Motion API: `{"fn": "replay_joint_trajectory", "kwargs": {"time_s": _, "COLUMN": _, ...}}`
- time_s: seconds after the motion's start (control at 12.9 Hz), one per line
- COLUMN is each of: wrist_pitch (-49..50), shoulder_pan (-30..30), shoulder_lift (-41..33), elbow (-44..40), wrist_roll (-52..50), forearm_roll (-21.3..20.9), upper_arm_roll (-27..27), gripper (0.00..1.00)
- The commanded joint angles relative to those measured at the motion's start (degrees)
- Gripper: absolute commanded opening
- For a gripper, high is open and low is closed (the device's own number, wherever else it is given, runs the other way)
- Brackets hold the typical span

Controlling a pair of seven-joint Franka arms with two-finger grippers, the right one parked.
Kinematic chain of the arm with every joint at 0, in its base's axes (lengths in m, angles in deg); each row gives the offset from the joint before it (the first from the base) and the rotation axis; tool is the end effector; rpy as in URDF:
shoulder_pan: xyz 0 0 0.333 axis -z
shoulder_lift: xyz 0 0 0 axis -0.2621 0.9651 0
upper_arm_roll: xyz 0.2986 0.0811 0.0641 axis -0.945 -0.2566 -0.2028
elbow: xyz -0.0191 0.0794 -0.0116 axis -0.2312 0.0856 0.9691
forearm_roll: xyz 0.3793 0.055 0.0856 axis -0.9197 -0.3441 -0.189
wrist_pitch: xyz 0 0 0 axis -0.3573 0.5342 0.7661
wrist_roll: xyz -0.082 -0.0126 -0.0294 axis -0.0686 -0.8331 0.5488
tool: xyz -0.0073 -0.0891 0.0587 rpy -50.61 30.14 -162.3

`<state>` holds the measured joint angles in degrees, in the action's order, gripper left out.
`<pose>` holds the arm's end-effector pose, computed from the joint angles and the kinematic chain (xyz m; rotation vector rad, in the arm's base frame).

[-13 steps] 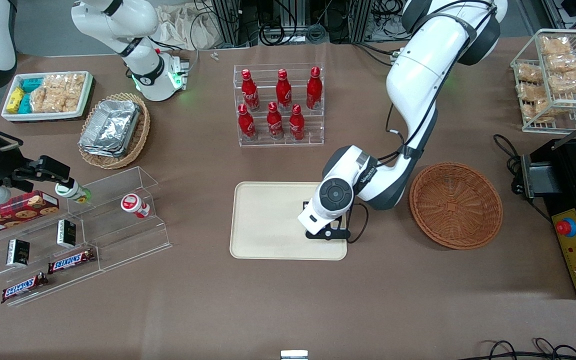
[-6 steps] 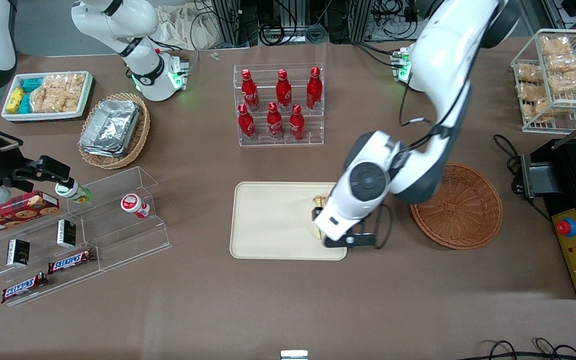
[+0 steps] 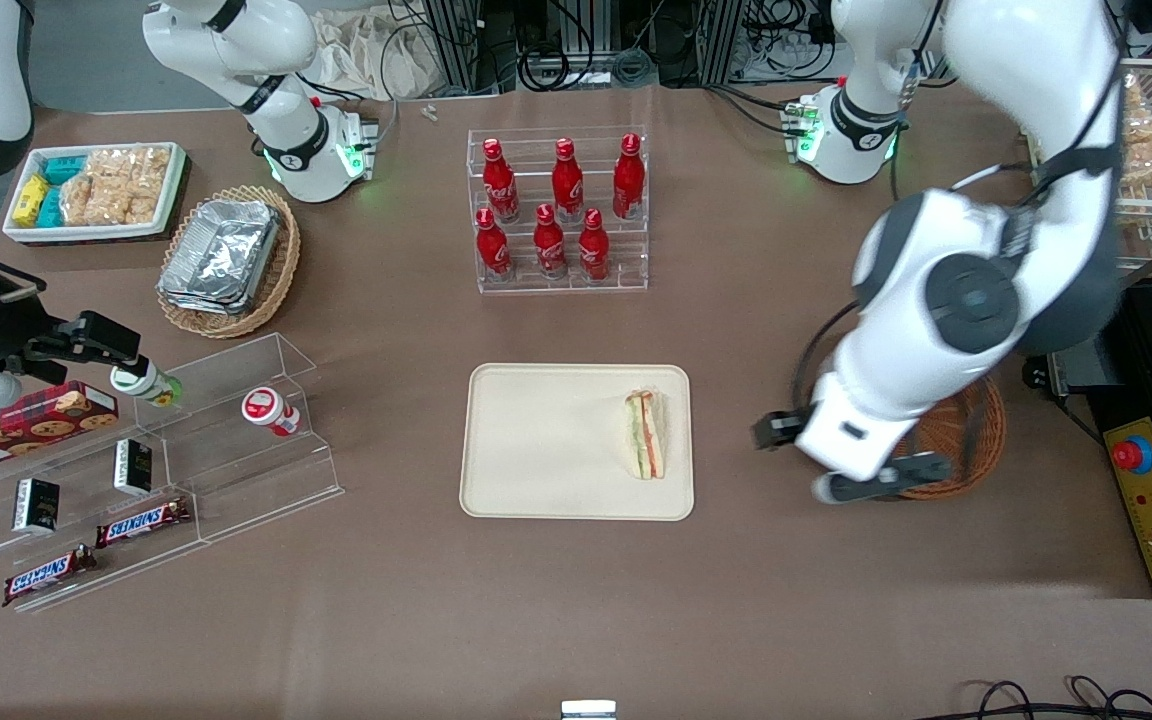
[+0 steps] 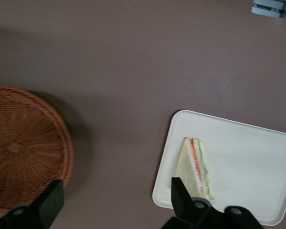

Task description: Place sandwich from basket to tray

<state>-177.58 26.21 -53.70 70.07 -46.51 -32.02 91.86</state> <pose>0.6525 -0.2231 0.5003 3.0795 0.3388 0.0337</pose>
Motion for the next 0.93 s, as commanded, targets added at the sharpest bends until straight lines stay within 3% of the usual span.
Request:
{"fn": "replay_joint_trajectory", "kwargs": {"time_s": 0.0, "wrist_pitch": 3.11, "shoulder_pan": -5.11, "shoulder_lift": -7.61, "elbow": 5.49, "wrist_roll": 5.37, "forearm_roll": 0.03, "upper_arm_roll": 0.62, "gripper": 1.00}}
{"fn": "replay_joint_trajectory", "kwargs": {"time_s": 0.39, "wrist_pitch": 0.68, "shoulder_pan": -14.08, "shoulder_lift": -16.93, "elbow": 16.99, "wrist_roll": 15.13, "forearm_roll": 0.29, "upper_arm_roll": 0.62, "gripper": 1.00}}
{"fn": "replay_joint_trajectory", "kwargs": {"time_s": 0.54, "wrist_pitch": -1.97, "shoulder_pan": -14.62, "shoulder_lift": -19.66, "elbow": 21.84, "wrist_roll": 15.32, "forearm_roll": 0.20, "upper_arm_roll": 0.45, "gripper": 1.00}}
{"fn": "replay_joint_trajectory", "kwargs": {"time_s": 0.85, "wrist_pitch": -1.72, "shoulder_pan": -19.01, "shoulder_lift": -17.84, "elbow": 19.05, "wrist_roll": 21.12, "forearm_roll": 0.38, "upper_arm_roll": 0.53, "gripper": 1.00}}
